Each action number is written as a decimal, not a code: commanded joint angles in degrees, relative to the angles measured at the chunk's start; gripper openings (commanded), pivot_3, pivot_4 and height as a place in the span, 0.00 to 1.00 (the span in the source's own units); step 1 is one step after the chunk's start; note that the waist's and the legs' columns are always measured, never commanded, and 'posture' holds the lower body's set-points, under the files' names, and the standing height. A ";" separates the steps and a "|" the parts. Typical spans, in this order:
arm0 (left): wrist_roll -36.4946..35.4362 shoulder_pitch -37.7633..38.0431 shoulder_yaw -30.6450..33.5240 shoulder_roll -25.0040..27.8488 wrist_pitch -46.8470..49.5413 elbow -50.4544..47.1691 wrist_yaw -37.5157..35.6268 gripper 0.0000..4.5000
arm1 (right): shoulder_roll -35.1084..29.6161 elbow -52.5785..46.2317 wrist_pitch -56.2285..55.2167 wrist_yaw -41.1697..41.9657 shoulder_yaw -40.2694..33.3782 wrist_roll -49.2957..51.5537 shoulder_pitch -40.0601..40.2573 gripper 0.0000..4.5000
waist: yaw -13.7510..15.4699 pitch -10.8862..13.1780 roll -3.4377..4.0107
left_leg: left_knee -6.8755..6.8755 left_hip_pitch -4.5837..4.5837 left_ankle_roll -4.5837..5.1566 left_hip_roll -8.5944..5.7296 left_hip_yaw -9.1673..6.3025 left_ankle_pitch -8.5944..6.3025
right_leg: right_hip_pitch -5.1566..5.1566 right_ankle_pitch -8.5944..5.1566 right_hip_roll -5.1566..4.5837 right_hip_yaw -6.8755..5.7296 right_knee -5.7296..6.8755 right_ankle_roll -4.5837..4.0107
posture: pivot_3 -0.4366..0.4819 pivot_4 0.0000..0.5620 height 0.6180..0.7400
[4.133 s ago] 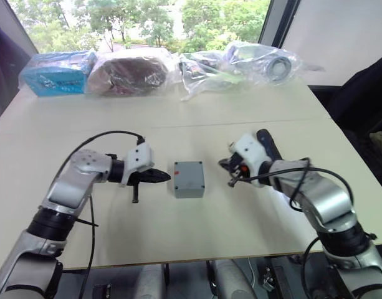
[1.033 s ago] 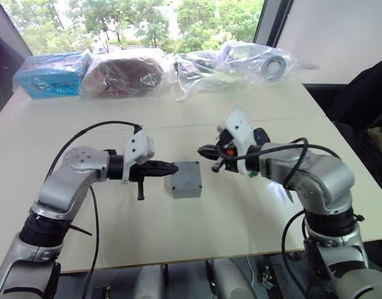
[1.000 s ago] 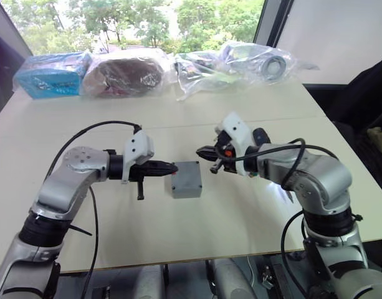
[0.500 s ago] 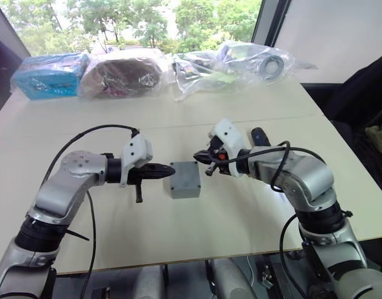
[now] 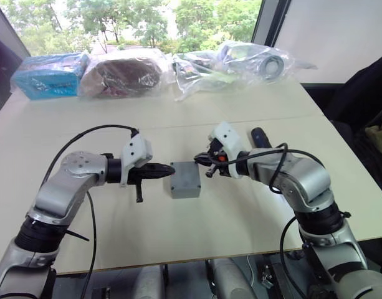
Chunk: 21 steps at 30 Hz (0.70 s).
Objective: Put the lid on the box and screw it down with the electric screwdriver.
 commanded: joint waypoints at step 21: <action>-0.85 0.85 1.37 1.04 0.22 -3.56 0.89 0.00 | -0.72 3.34 -4.28 3.51 3.26 -3.57 1.22 0.18 | -0.02 0.00 0.00 | 0.00 0.02 0.00 0.00 0.00 0.00 | 0.01 0.00 0.00 0.00 0.00 0.00 | 0.48 0.27 1.00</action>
